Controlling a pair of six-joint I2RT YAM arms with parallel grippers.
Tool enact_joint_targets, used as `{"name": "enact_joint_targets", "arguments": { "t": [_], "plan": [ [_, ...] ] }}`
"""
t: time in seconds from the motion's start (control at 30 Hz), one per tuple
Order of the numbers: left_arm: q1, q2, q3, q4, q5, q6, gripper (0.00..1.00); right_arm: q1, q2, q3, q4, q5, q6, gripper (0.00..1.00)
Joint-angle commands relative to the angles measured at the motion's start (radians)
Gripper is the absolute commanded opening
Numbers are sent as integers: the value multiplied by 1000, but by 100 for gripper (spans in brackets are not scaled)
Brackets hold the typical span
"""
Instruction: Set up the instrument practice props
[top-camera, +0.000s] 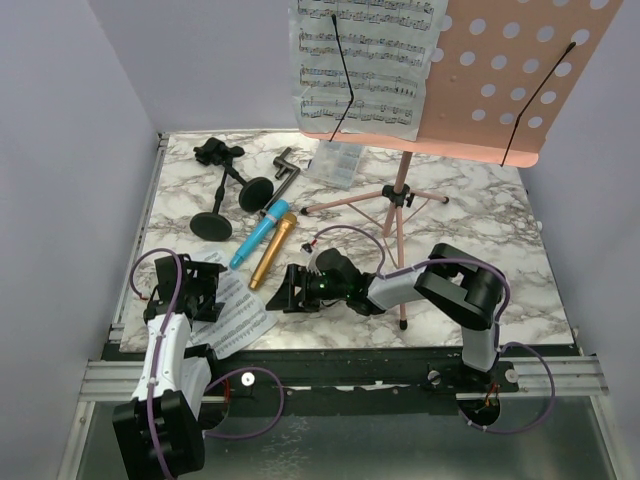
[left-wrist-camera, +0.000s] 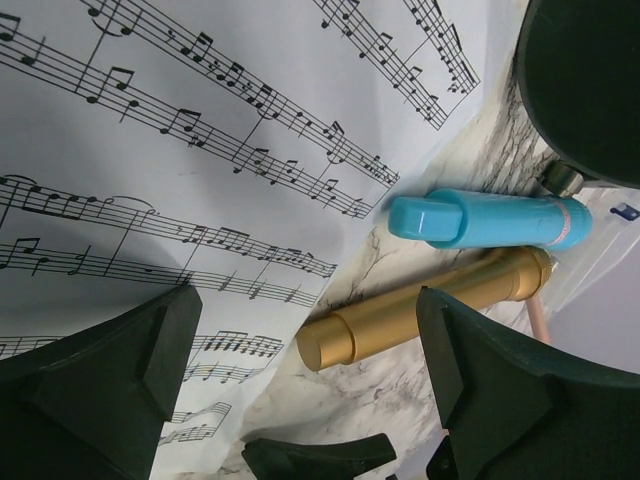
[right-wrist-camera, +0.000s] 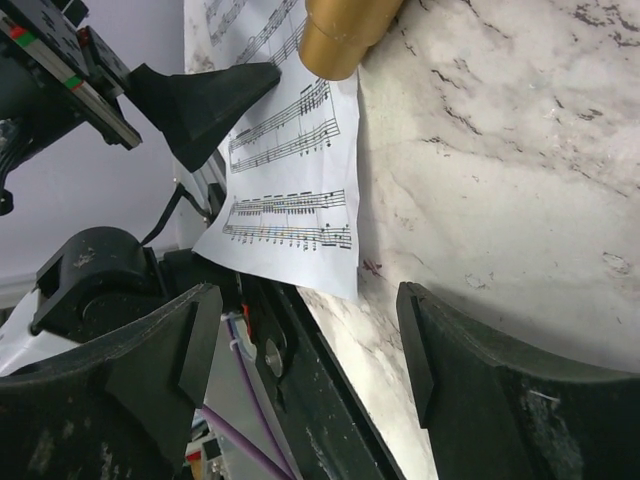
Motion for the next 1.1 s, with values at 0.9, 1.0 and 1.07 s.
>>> {"name": "enact_joint_targets", "arguments": {
  "t": [0.9, 1.0, 1.07],
  "plan": [
    [-11, -37, -5, -133, 187, -69, 99, 24, 175, 156, -115, -147, -118, 46],
    [-11, -33, -5, -134, 195, -76, 99, 31, 165, 155, -136, -146, -107, 46],
    [-12, -35, -10, -133, 183, -78, 99, 36, 153, 154, -149, -139, -109, 46]
  ]
}}
